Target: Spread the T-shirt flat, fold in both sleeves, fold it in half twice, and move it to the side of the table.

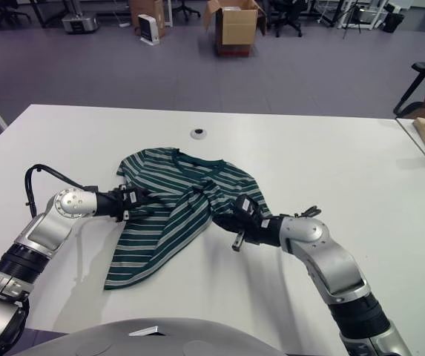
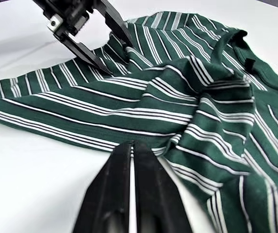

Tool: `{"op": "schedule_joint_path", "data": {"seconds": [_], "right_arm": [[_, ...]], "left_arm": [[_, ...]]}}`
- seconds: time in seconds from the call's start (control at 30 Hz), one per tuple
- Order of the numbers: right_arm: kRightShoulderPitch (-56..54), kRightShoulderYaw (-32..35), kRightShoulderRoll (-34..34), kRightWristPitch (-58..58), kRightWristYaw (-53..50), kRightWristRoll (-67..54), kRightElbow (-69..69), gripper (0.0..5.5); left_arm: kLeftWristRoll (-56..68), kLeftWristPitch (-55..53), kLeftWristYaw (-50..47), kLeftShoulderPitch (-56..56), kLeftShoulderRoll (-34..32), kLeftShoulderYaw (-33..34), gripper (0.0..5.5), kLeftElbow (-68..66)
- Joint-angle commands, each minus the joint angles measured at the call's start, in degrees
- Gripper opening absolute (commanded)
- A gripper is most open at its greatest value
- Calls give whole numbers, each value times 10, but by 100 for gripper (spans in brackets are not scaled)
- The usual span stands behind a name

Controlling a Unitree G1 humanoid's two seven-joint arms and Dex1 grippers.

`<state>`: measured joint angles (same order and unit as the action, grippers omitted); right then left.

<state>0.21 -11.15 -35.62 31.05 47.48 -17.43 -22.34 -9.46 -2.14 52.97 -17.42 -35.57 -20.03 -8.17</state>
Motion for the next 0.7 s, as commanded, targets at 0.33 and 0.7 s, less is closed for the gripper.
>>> {"op": "schedule_joint_path", "data": {"seconds": [0.33,0.7], "right_arm": [[-60,-140,-55,-367,-20,315,166,152],[-76,-165,-22,-428,-41,375,222,71]], "left_arm": [[-18,-1,7,-3,-3,-16,295,-28],[-18,5,16,-11,-8,-23,295,-34]]}}
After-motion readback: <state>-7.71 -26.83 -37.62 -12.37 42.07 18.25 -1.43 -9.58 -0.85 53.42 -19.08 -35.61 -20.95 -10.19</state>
